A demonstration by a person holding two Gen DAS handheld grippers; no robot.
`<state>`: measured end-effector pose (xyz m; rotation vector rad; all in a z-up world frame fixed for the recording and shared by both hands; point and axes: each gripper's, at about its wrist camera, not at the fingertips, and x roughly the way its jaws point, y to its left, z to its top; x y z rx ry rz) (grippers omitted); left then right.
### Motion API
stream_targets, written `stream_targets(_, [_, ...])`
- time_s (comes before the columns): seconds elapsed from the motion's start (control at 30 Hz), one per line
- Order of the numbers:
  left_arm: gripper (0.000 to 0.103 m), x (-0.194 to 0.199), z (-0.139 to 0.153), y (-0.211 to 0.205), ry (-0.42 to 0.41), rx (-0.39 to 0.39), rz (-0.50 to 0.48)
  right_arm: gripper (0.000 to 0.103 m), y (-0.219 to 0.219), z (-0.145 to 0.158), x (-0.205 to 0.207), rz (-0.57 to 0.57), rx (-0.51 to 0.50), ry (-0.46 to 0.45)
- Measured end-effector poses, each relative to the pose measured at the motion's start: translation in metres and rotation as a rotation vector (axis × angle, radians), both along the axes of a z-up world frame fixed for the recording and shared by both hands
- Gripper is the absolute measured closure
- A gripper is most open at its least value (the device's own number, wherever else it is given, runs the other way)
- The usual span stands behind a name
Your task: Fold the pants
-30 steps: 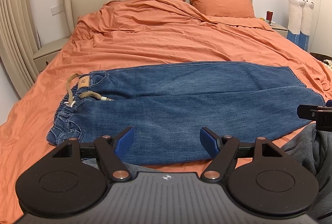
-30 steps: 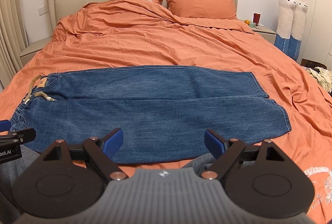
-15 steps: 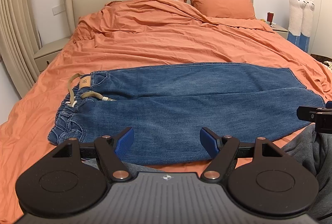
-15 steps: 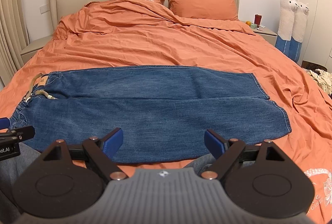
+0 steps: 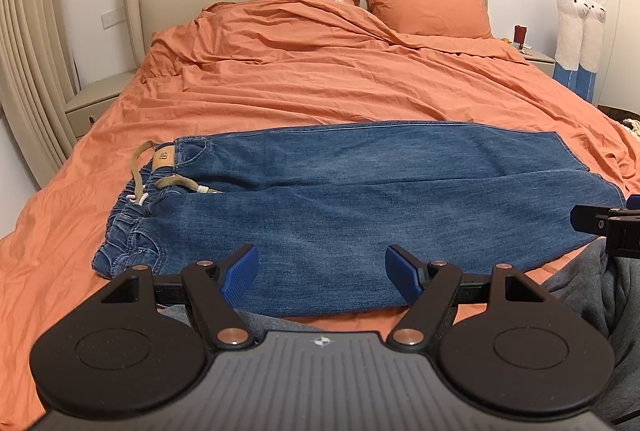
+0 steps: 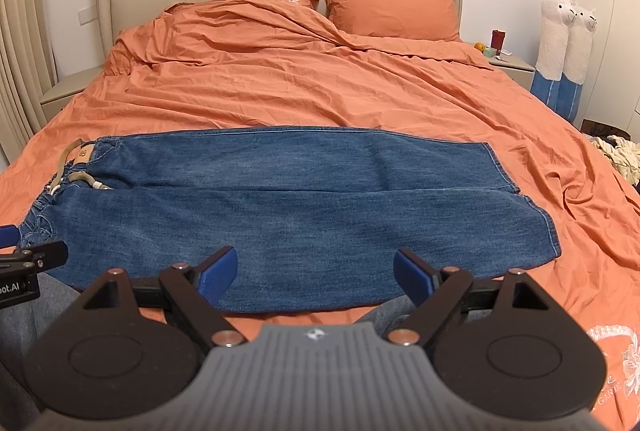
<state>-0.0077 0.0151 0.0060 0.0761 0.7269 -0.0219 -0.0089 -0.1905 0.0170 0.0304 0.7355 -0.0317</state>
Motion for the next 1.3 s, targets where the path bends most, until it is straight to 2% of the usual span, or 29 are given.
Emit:
stream_targets(0.53, [0.018,-0.001,0.001,0.002,-0.002,-0.003,-0.001,0.021,0.002,0.002,-0.002,0.002,0.004,-0.001])
stream_targets(0.67, [0.027,0.004,0.004,0.018,0.002,-0.015,-0.002,0.021,-0.003,-0.003,0.0,0.022,0.022,-0.031])
stream_targets(0.73, [0.036,0.011,0.005,0.035,0.013,-0.024,0.029,0.021,-0.009,-0.008,0.004,0.032,0.034,-0.065])
stream_targets(0.77, [0.045,0.016,0.004,0.045,0.028,-0.029,0.053,0.021,-0.013,-0.011,0.008,0.044,0.039,-0.095])
stream_targets(0.83, [0.051,0.026,0.002,0.067,0.039,-0.049,0.082,0.021,-0.016,-0.018,0.016,0.075,0.038,-0.142])
stream_targets(0.9, [0.06,0.036,0.0,0.09,0.052,-0.068,0.108,0.021,-0.016,-0.027,0.031,0.091,0.016,-0.152])
stream_targets(1.0, [0.061,0.056,-0.007,0.132,0.063,-0.136,0.135,0.021,-0.013,-0.043,0.057,0.125,0.026,-0.147])
stream_targets(1.1, [0.061,0.08,-0.019,0.175,0.074,-0.189,0.161,0.021,-0.011,-0.065,0.086,0.176,0.095,-0.115])
stream_targets(1.23, [0.061,0.117,-0.039,0.224,0.068,-0.217,0.16,0.022,-0.006,-0.098,0.118,0.213,0.162,-0.073])
stream_targets(1.3, [0.056,0.137,-0.052,0.245,0.074,-0.232,0.164,0.023,-0.003,-0.112,0.13,0.221,0.189,-0.048])
